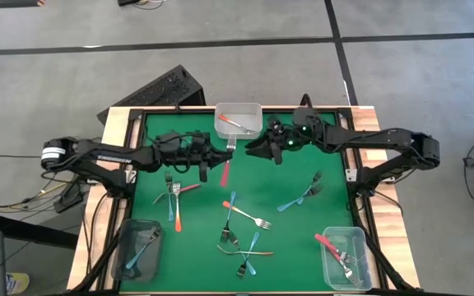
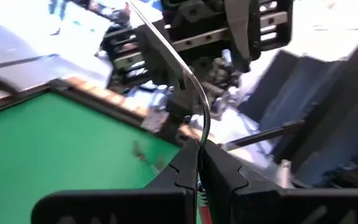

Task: Sort silverware by color (type)
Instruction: Put the pink fork into the transparent bin

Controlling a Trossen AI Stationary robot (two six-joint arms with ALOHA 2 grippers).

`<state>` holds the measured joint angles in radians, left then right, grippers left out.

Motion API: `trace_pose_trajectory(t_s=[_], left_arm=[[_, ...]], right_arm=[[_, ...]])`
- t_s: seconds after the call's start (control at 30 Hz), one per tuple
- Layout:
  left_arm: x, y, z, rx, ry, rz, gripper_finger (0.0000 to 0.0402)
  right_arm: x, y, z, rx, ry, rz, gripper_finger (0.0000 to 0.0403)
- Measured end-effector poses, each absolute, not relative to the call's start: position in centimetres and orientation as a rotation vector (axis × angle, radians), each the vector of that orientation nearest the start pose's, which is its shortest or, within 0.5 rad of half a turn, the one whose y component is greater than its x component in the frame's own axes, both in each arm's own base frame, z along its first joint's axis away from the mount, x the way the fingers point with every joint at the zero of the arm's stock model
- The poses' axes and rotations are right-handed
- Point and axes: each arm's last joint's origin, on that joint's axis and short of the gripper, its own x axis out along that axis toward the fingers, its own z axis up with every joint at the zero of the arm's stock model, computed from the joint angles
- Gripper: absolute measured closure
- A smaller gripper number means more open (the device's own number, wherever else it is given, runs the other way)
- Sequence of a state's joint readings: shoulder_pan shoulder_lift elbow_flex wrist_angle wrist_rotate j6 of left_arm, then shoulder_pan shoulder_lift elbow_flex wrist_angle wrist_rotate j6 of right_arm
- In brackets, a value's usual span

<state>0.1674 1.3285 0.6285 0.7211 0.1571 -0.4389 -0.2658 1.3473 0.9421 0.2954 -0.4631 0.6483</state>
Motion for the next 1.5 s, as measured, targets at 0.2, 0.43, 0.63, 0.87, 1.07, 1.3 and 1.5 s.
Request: trace_pose_trajectory(t_s=[0.2,0.43,0.63,0.87,1.07,1.3,1.5], left_arm=[[30.6,3.7,24.2,-0.432,-0.012,-0.09,0.0401],[33.3,4.0,24.9,-0.418,-0.004,-0.201,0.0401],[33.4,4.1,25.4,-0.39,-0.014,-0.196,0.0401],[33.4,4.3,25.1,-0.4,0.02,-0.143,0.0401],[33.4,4.6,25.1,-0.4,0.018,-0.148,0.0401],[33.3,5.5,25.2,-0.45,0.02,-0.137,0.0395],[33.2,5.7,25.2,-0.454,0.021,-0.131,0.0362]], right_arm=[[30.8,-5.6,29.7,0.712,0.218,0.182,0.0176],[31.1,-4.6,29.5,0.719,0.211,0.121,0.0194],[31.0,-4.8,29.7,0.724,0.204,0.117,0.028],[30.9,-5.5,29.4,0.746,0.204,0.063,0.035],[30.9,-5.9,29.4,0.756,0.194,0.047,0.0351],[30.6,-6.3,29.6,0.759,0.186,0.031,0.0352],[30.5,-6.9,29.6,0.763,0.179,0.005,0.0363]])
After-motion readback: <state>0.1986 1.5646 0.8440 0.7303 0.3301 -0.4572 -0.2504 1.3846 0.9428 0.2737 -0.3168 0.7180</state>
